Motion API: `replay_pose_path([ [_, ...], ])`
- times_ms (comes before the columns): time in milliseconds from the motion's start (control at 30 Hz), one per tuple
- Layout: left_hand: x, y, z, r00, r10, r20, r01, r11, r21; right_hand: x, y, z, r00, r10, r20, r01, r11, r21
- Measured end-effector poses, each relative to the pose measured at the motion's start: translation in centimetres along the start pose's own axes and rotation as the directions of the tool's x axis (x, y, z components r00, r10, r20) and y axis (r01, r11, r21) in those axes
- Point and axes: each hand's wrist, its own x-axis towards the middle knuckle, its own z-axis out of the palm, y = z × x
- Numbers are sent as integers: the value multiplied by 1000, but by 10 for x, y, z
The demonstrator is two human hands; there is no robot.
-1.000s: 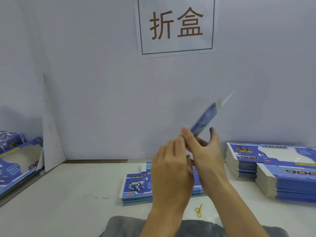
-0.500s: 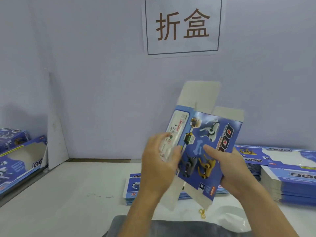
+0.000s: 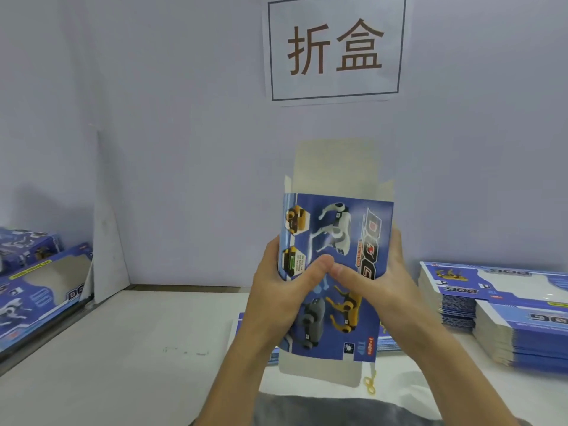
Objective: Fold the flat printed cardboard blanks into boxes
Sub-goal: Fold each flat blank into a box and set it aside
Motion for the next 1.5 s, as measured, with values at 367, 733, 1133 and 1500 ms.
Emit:
replay_pose_path([
  [367, -6, 3, 17, 997, 30, 75, -39, 993, 112, 2, -6, -17, 957, -160, -243, 170, 985, 24],
  [733, 0, 17, 4, 970, 135, -203, -158, 982, -101, -6, -6, 6, 974, -226, -34, 227, 974, 22],
  [1133, -3, 19, 11, 951, 217, -220, -192, 973, 132, -3, -6, 2, 993, -118, 9, 117, 990, 78],
  [1500, -3, 22, 7, 958, 159, -239, -148, 987, 65, 3, -27, 5, 999, -30, 34, 30, 999, 11],
])
